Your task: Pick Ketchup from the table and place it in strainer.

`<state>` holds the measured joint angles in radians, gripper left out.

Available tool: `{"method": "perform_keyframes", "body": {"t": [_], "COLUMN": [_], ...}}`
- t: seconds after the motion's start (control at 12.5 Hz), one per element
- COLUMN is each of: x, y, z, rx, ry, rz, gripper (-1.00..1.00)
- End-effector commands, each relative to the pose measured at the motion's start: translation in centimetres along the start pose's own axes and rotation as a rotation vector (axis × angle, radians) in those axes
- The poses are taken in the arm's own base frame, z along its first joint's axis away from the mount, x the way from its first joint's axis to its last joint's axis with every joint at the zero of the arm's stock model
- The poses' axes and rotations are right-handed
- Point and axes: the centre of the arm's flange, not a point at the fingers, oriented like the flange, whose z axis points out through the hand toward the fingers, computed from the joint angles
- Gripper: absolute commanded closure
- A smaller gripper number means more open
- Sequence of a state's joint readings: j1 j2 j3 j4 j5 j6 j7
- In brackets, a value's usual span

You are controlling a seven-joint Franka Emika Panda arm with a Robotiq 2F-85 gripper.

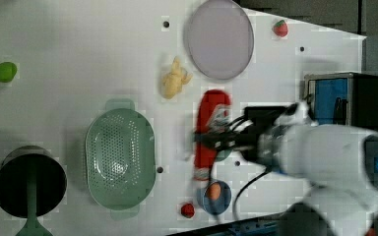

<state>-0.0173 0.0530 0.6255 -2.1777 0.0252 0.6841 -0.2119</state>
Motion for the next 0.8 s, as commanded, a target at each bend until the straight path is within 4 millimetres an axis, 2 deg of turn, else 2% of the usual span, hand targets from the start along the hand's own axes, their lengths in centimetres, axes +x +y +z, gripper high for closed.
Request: {"method": "perform_keyframes", "body": {"t": [0.08, 0.32, 0.4, 0.64, 0.8], "x": [-1.4, -1.8, -1.9, -2.0, -1.7], "y": [-3.9, -6.6, -6.9, -7.1, -7.3], "z": [2.1, 6.1, 7.6, 11.6, 11.6], "rx": [0.069, 0.167, 0.177, 0.184, 0.214], "ry": [0.001, -0.023, -0.034, -0.064, -0.048], "rz": [0.191, 0.258, 0.246, 0.217, 0.248], "gripper": [-0.25, -0.25, -0.33, -0.97, -1.00]}}
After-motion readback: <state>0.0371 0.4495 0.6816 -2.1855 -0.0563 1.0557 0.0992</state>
